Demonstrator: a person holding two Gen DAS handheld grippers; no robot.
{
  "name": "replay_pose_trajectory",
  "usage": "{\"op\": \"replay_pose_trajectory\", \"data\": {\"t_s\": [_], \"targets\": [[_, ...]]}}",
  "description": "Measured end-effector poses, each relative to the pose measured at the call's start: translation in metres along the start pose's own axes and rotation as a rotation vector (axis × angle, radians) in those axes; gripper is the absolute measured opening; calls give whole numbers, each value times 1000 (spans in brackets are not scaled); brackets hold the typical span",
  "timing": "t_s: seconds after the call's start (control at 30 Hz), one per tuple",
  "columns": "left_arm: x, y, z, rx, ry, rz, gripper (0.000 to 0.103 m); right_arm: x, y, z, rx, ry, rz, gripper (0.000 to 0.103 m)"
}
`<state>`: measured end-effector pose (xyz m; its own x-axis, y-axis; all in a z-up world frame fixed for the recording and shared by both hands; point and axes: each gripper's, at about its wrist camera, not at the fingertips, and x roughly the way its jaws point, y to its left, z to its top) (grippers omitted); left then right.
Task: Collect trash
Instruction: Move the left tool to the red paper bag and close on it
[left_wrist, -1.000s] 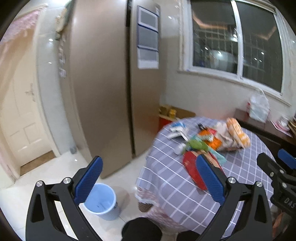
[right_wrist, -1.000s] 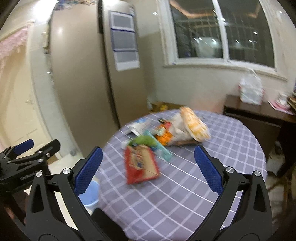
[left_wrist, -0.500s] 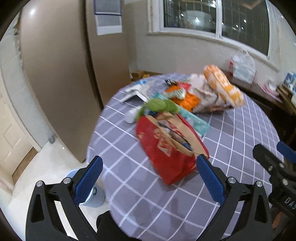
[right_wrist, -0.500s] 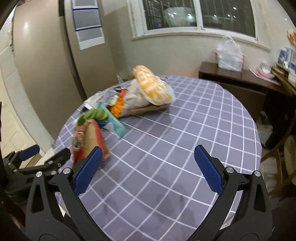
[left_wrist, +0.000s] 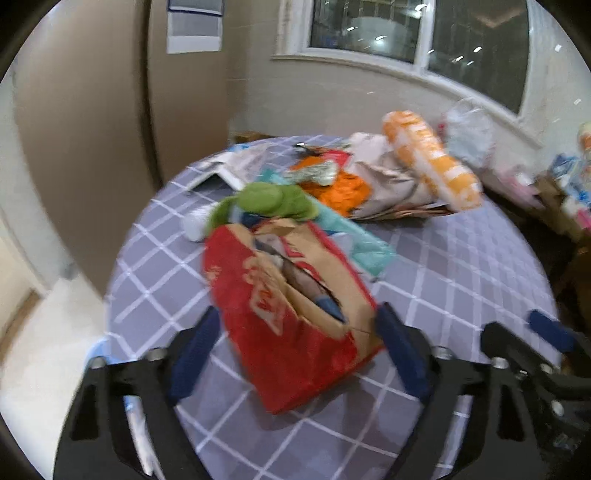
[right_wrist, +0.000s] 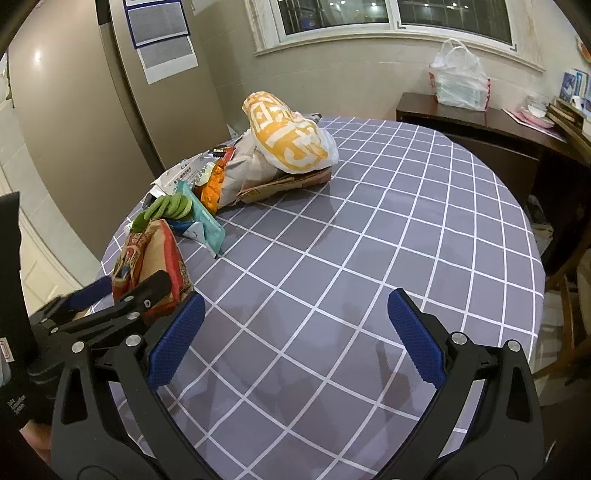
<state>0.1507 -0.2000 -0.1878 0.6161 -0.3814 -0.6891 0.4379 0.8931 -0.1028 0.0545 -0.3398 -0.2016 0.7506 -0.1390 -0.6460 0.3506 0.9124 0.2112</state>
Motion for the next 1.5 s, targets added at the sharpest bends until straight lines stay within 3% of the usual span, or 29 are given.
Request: {"op": "replay_pose_trajectory", "data": {"t_s": [0.03,0.1,0.23,0.37,0.4,0.77,0.97,1.23,1.5], "targets": [[0,2,-1,-18,3,-39,68,-1,1,0,-3,-4,1,97],[1,2,-1,-21,3,-35,64,-2,4,0,-9,-13,2,97],[-7,3,0,-8,-26,-7,44,-7,13,0,-22,-25,12,97],[-15,7,-3,-15,-30,-19,43,-12,25,1,-45,-34,13,97],[-17,9,-3,-17,-36,-24,21,-13,26,1,-48,-38,11,97],[-66,42,-4,-64,-161,-31,19,-23,64,5,-120,-64,46,97],[-89,73,1,-97,-256,90,19,-16,87,11,-164,-65,59,97],[-81,113,15,-147,-265,163,19,14,125,23,-219,-39,94,97],[-55,134,25,-156,-239,179,19,49,149,46,-239,-34,90,97]]}}
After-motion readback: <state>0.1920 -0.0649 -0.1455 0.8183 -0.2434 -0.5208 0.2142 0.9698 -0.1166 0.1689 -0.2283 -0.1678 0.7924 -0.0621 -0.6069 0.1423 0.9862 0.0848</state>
